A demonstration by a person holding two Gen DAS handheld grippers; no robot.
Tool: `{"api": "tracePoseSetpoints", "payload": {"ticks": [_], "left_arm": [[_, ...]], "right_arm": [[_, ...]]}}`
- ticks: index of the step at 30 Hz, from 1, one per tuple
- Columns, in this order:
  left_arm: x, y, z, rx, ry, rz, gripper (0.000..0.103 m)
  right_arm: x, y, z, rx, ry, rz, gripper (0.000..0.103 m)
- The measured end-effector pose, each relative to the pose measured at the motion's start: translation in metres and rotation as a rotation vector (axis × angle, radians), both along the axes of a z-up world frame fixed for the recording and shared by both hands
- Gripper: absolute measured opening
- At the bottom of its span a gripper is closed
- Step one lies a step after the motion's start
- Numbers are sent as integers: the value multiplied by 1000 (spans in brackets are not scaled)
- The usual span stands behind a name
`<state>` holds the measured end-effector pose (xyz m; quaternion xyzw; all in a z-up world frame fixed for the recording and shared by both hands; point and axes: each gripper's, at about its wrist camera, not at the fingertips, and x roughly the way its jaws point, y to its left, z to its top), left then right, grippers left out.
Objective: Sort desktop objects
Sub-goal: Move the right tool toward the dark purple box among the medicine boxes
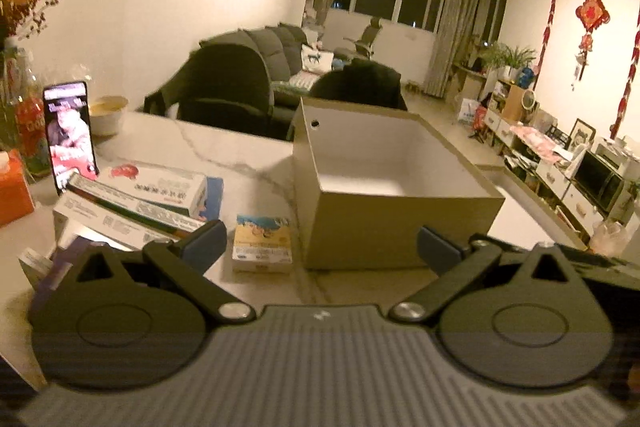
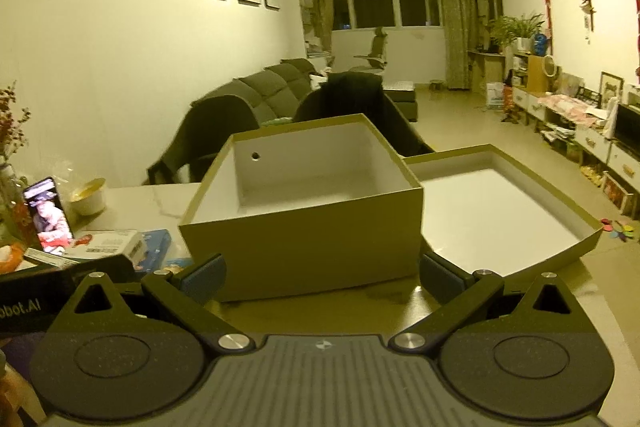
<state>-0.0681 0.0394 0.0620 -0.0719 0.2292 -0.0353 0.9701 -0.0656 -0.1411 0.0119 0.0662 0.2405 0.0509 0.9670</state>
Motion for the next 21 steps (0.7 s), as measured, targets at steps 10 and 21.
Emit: {"api": "tracePoseSetpoints", "payload": {"ticks": [10, 21], "left_arm": [[-13, 19, 5, 11, -33, 64, 103], [-34, 50, 0, 3, -96, 73, 103]], "right_arm": [[-5, 12, -5, 38, -31, 140, 103], [-7, 35, -12, 136, -96, 354, 103]]}}
